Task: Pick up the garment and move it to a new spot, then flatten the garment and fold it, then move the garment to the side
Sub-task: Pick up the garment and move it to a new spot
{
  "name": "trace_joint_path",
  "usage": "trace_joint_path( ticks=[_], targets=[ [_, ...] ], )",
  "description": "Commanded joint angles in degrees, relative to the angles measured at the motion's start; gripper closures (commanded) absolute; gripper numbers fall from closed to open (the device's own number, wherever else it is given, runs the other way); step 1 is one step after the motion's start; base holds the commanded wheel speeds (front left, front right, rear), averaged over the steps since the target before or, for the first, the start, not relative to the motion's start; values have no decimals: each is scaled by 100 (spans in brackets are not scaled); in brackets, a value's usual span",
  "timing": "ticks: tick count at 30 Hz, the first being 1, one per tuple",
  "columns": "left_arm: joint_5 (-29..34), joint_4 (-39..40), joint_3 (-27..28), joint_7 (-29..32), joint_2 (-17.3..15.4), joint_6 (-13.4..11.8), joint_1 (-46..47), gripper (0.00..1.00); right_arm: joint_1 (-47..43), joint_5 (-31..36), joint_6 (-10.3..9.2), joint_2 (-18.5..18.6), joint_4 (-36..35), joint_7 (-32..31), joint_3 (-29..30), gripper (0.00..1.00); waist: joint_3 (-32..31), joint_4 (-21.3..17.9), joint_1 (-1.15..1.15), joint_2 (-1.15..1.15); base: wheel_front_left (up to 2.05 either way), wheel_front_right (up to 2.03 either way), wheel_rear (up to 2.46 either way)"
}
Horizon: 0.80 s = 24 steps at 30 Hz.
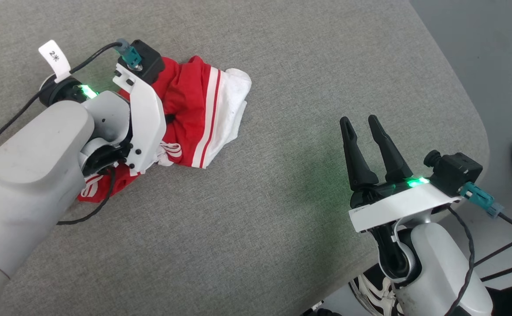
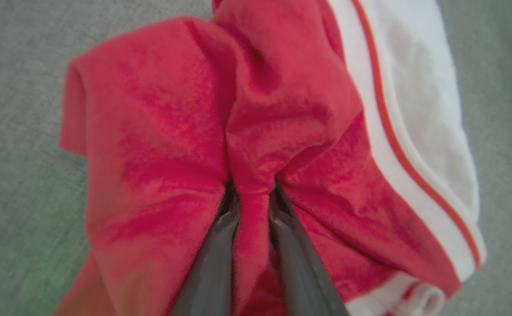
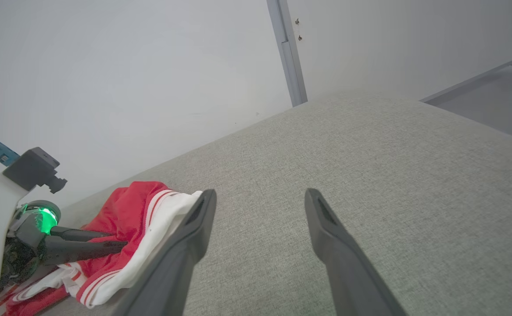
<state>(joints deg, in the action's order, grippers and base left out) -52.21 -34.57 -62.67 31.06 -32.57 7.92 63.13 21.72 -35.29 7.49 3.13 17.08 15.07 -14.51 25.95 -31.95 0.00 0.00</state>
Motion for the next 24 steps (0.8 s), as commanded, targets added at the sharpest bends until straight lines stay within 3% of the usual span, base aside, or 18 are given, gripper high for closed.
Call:
trace_joint_path(
  ticks=[1,2,5,6,8,9,18,24],
  targets=[
    [92,-459,-463,279,-67,-84,-584,100,-29,-27,0,-24,-20,12,-4,0,33,-30,0,0,0,0,0],
    [72,-486,-559,301,-98,-85,-562,96,-36,-34,0,-24,-24,12,-4,0,34,-24,0,0,0,0,0],
    [55,-526,-764,170,-167,-91,-460,51,-21,20,0,-22,-14,12,18,0,-3,57,0,0,0,0,0],
    [68,-529,-791,76,-167,-91,-409,24,-9,62,0,-22,-2,12,47,0,-31,106,0,0,0,0,0],
    [60,-526,-804,-146,-130,-93,-260,4,13,145,0,-22,21,12,65,0,-99,226,0,0,0,0,0],
    [56,-507,-817,-267,-87,-92,-188,0,15,193,0,-22,41,12,100,0,-150,305,0,0,0,0,0],
    [-284,-113,-650,-1578,442,-54,167,0,20,883,0,-15,244,12,334,0,-738,1223,0,0,0,0,0],
    [-481,4,-488,-2367,515,-54,-213,0,-64,1290,0,-12,397,12,470,0,-1045,1724,0,0,0,0,0]
  ],
)
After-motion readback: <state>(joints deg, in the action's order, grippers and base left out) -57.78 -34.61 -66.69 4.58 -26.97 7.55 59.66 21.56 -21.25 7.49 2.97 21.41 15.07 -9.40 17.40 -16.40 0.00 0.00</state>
